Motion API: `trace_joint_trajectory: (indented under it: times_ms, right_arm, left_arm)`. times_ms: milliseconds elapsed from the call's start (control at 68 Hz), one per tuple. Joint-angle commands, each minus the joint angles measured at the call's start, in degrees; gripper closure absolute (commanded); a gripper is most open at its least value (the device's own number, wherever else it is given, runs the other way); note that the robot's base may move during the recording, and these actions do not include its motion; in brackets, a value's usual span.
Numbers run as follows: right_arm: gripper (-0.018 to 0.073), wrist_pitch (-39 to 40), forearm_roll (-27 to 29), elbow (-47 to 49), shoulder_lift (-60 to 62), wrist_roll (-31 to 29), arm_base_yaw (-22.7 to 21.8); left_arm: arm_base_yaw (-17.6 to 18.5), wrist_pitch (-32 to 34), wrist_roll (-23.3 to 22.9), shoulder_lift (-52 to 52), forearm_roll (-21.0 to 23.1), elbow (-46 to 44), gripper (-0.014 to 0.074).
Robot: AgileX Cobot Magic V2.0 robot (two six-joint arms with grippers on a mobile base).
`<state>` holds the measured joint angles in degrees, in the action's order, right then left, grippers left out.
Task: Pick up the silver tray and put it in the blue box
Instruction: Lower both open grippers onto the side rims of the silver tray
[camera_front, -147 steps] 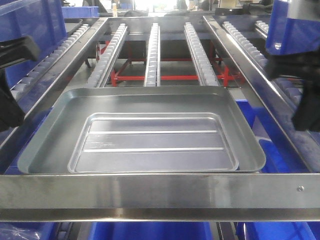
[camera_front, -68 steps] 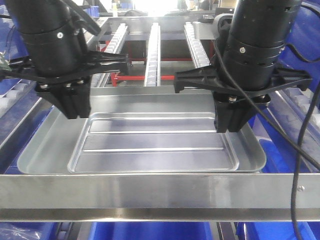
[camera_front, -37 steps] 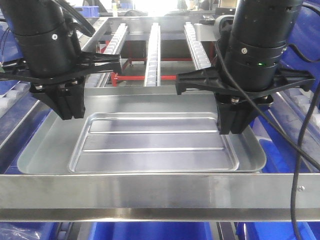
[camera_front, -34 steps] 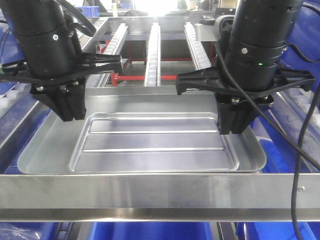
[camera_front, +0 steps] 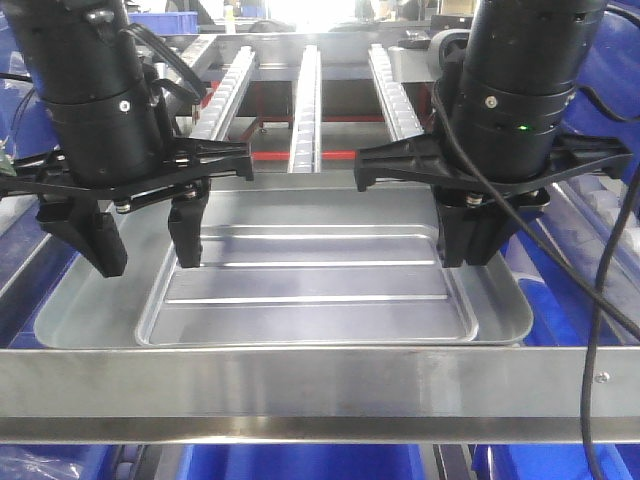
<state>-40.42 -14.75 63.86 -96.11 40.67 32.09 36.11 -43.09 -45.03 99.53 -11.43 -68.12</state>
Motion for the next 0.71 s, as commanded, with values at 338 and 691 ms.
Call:
trace_joint_trajectory:
  times_ms: [338, 691]
  right_arm:
    - [0.0162, 7.2, -1.8, 1.9, 0.8, -0.6, -0.2]
    - [0.0165, 5.8, -1.8, 1.9, -0.8, -0.5, -2.0]
  left_arm:
    - [-0.6, 4.7, 0.0, -2.5, -5.5, -1.7, 0.0302]
    - [-0.9, 5.8, 0.0, -2.5, -5.3, -1.7, 0.0302]
